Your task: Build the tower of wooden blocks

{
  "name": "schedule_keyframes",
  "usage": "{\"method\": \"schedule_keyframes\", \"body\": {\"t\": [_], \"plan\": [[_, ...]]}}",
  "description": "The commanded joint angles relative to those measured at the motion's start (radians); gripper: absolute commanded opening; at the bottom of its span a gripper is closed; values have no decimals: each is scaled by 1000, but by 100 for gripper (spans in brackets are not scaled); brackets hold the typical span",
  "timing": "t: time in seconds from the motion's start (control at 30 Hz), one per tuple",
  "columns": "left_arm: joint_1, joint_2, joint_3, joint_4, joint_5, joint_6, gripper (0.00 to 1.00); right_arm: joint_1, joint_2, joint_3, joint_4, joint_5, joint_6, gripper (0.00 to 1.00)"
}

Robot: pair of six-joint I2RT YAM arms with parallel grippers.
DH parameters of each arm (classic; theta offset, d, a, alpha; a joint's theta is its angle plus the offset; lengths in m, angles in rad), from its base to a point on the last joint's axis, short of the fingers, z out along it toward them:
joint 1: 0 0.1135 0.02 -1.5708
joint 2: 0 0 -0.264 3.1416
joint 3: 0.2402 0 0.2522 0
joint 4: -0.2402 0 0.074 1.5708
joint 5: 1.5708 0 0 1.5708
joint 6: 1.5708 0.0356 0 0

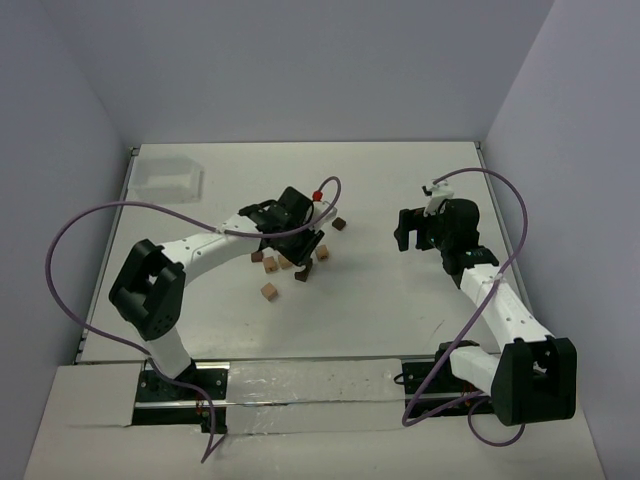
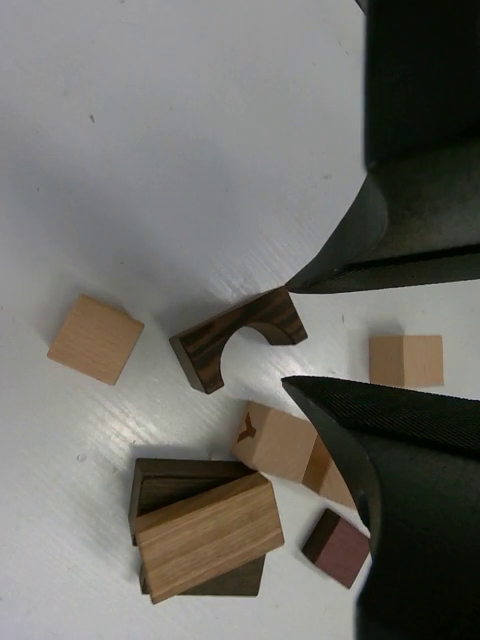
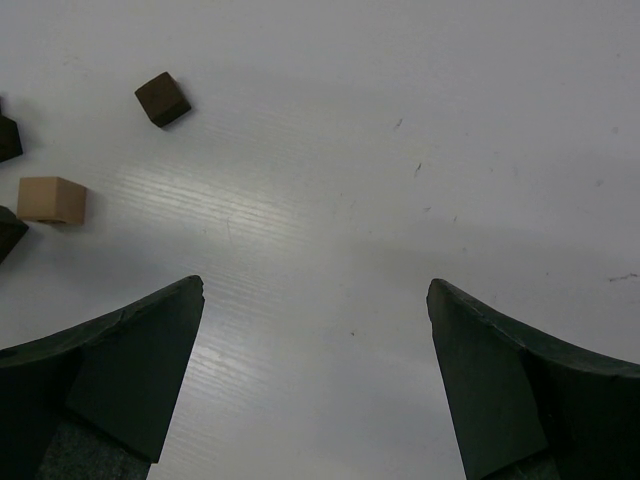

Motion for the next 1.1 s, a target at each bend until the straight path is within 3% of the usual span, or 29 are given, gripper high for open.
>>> {"method": "schedule_keyframes", "body": {"t": [0.0,0.27,0.57,0.93,1.07], "plan": [[-41,-10,25,-10,-68,-123,48,4,-2,40,27,19,16,100],[-60,61,50,-13,-157,-161,55,4,-7,39,31,31,19,100],[-91,125,70,-9,-180,-170,51,4,-8,37,34,32,21,100],[-77,178,69,18,-138,-184,32,5,-38,23,44,7,21,100],[-56,174,70,30,-111,-188,14,21,-74,8,54,-22,6,100]]}}
